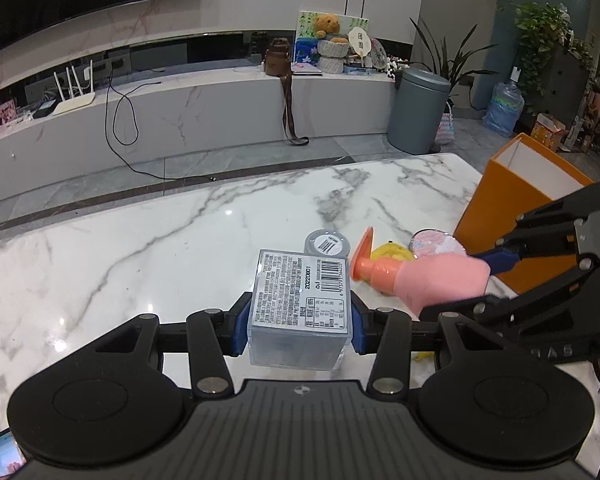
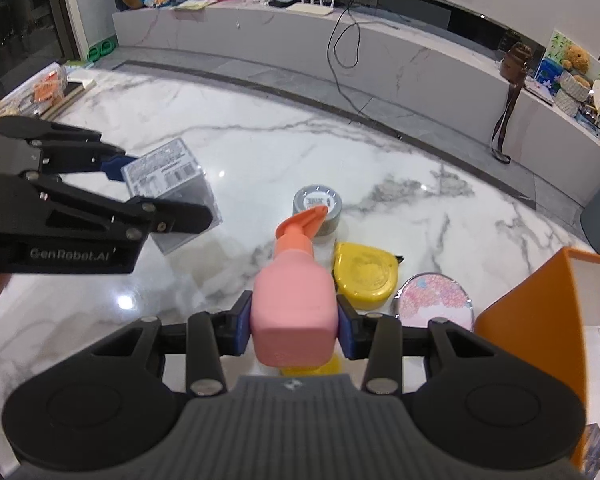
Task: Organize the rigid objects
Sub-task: 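Carry the clear box and pink spray bottle over the orange box with both tools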
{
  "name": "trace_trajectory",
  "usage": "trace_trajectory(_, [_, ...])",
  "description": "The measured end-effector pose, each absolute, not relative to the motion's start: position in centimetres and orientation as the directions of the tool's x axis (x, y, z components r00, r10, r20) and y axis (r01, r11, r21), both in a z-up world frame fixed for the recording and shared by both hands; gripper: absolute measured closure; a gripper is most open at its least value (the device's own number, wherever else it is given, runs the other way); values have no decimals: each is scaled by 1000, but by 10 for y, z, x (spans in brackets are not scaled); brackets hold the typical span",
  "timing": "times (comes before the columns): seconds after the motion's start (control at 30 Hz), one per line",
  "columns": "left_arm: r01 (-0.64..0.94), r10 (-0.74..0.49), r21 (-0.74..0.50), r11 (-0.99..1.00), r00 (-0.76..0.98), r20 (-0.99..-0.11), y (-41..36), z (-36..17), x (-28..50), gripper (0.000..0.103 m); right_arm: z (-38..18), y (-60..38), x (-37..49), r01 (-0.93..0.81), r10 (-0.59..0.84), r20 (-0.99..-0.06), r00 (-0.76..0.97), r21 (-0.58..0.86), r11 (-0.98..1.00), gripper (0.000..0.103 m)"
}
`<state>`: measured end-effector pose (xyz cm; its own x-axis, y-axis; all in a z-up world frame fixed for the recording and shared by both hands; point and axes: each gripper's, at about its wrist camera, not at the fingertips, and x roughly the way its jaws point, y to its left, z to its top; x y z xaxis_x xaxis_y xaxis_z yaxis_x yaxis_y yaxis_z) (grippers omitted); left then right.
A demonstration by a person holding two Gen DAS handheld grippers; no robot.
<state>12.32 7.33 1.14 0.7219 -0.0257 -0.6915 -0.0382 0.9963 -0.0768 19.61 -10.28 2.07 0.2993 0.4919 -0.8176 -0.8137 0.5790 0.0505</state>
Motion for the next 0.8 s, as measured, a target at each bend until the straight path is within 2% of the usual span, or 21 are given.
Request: trace_trajectory(0.8, [110, -54, 43, 993, 745, -665, -24, 72, 134, 50, 87, -205, 196, -720, 559, -700, 445, 92, 688, 61])
